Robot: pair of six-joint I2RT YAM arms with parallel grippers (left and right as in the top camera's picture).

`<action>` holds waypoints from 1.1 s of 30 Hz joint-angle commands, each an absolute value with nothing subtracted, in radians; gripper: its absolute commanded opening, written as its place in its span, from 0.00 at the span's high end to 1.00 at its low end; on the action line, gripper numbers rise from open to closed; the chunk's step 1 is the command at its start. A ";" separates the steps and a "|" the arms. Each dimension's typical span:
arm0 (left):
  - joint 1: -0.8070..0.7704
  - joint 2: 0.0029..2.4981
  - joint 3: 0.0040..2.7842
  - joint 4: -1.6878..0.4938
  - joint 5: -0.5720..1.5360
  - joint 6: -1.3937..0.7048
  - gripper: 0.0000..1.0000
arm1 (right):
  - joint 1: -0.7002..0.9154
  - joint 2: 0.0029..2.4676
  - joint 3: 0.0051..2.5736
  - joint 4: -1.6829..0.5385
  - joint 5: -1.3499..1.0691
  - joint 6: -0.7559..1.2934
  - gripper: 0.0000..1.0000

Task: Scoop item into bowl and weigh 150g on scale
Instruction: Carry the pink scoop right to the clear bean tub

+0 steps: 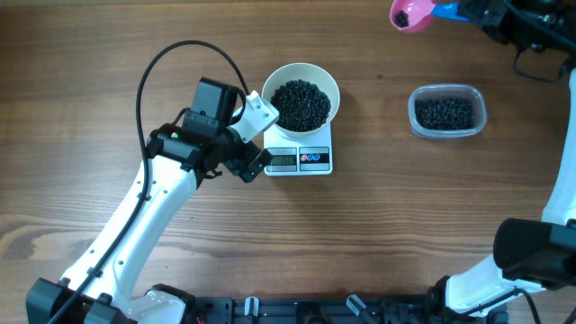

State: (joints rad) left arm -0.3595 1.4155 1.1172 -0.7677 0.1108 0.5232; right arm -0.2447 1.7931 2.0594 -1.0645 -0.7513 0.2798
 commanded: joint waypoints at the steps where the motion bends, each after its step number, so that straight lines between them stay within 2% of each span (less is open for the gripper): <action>1: -0.356 1.407 1.114 -0.768 0.126 0.543 0.00 | -0.241 1.784 2.069 -1.051 -0.729 0.404 0.96; 6: -0.356 1.407 1.113 -0.768 0.126 0.543 0.00 | -0.244 1.784 2.069 -1.062 -0.641 0.461 0.96; 9: -0.356 1.407 1.114 -0.768 0.126 0.543 0.00 | -0.274 1.784 2.069 -1.162 -0.549 0.503 0.96; 19: -0.356 1.407 1.114 -0.768 0.126 0.543 0.00 | -0.397 1.787 2.069 -1.408 -0.357 0.385 0.96; 27: -0.356 1.407 1.113 -0.768 0.126 0.543 0.00 | -0.388 1.828 2.069 -1.449 -0.280 0.290 0.96; 33: -0.356 1.407 1.114 -0.768 0.126 0.543 0.00 | -0.275 1.934 2.069 -1.436 -0.137 0.276 0.96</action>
